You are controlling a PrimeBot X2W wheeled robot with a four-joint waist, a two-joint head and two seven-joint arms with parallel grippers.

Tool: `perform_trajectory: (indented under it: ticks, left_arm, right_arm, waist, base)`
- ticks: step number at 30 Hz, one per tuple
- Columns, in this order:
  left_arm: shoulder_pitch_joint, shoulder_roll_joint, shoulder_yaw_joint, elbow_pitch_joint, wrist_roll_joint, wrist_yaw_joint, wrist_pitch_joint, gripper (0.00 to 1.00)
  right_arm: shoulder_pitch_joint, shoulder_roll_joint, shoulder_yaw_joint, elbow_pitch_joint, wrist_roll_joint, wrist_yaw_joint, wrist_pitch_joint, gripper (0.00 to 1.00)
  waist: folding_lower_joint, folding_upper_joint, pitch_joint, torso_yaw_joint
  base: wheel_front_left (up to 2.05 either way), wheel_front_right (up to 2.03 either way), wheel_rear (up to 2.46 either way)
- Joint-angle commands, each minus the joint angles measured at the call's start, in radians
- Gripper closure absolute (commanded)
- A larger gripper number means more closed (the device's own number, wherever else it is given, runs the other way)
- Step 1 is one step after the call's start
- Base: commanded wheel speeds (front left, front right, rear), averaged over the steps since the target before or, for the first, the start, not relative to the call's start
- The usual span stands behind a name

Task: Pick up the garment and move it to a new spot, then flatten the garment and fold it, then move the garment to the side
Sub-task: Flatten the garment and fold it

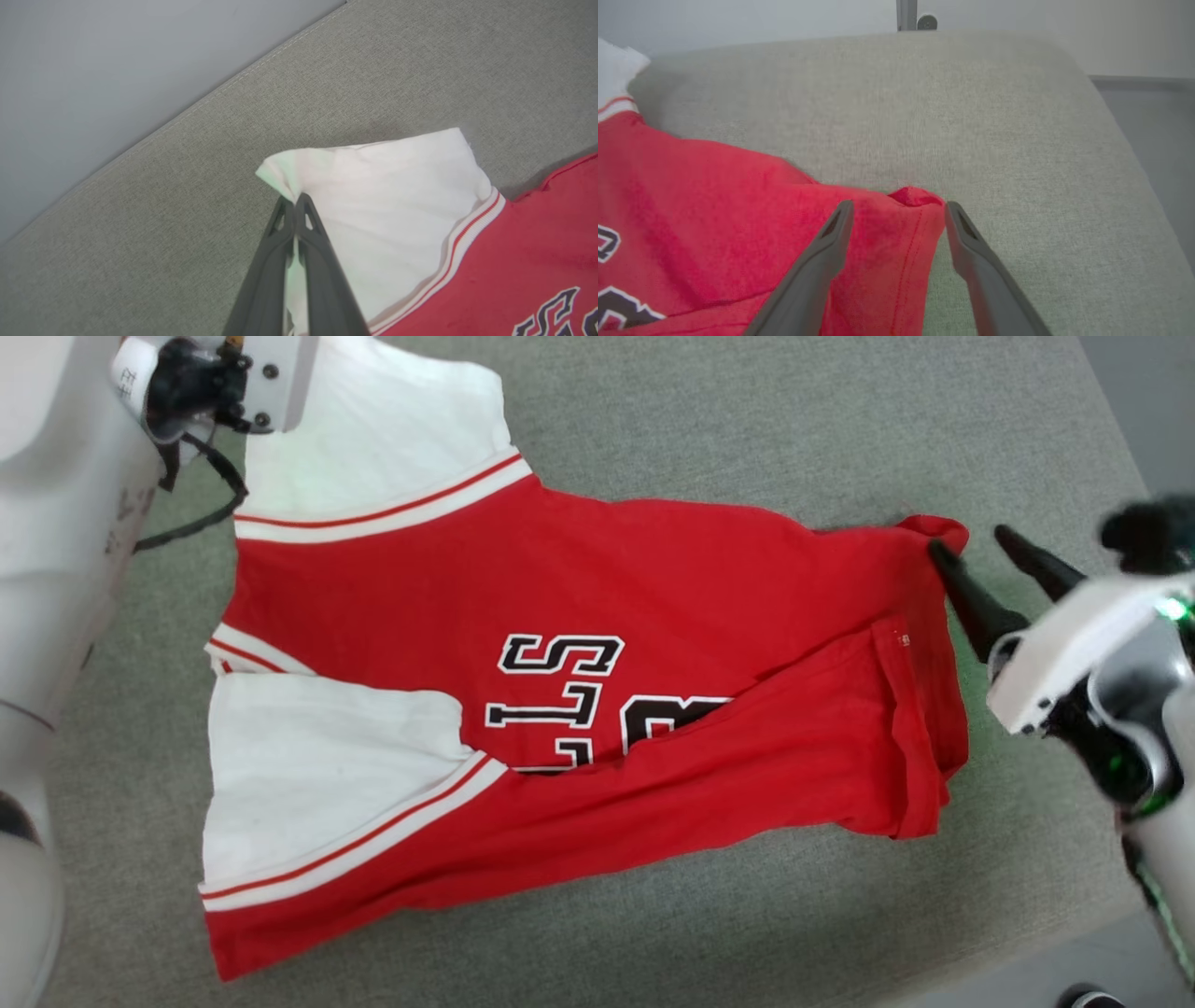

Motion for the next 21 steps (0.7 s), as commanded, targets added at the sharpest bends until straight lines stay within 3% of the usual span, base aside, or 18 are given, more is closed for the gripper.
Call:
perform_trajectory:
  ticks: [1,5,10,15,16,17,18,21]
  left_arm:
    - [0.002,0.002,-0.002,0.003,-0.004,-0.001,-0.005,1.00]
    - [-0.008,0.000,-0.008,0.014,-0.008,-0.005,-0.008,1.00]
    - [-0.018,-0.009,-0.016,0.025,-0.013,-0.008,-0.013,1.00]
    - [-0.027,-0.014,-0.025,0.033,-0.018,-0.008,-0.019,1.00]
    - [-0.028,-0.015,-0.027,0.035,-0.019,-0.008,-0.023,1.00]
    - [-0.029,-0.016,-0.029,0.037,-0.020,-0.008,-0.026,1.00]
    - [-0.029,-0.018,-0.031,0.038,-0.021,-0.008,-0.029,1.00]
    - [-0.029,-0.021,-0.031,0.044,-0.030,-0.008,-0.049,1.00]
  right_arm:
    - [-0.024,-0.011,0.021,0.008,0.006,-0.001,0.024,0.00]
    - [-0.149,-0.033,0.089,0.105,0.079,-0.001,0.189,0.00]
    - [-0.266,-0.012,0.145,0.242,0.171,-0.001,0.363,0.00]
    - [-0.359,0.029,0.153,0.389,0.215,-0.001,0.453,0.00]
    - [-0.372,0.037,0.154,0.414,0.220,-0.001,0.459,0.51]
    - [-0.385,0.047,0.155,0.431,0.229,-0.001,0.460,0.93]
    - [-0.398,0.051,0.155,0.446,0.233,-0.001,0.453,1.00]
    - [-0.428,0.058,0.165,0.470,0.241,-0.001,0.422,1.00]
  waist:
    - [0.0000,-0.0001,0.003,-0.002]
    - [0.0000,-0.0001,0.010,-0.006]
    - [0.0000,-0.0001,0.022,-0.004]
    - [0.0000,-0.0001,0.033,-0.001]
    - [0.0000,-0.0001,0.035,0.000]
    - [0.0000,-0.0001,0.036,0.001]
    - [0.0000,-0.0001,0.037,0.002]
    - [0.0000,-0.0001,0.036,0.008]
  base:
    - [0.00,0.00,0.00]
    - [0.00,0.00,0.00]
    - [0.00,0.00,0.00]
    - [0.00,0.00,0.00]
    - [0.00,0.00,0.00]
    - [0.00,0.00,0.00]
    - [0.00,0.00,0.00]
    - [0.00,0.00,0.00]
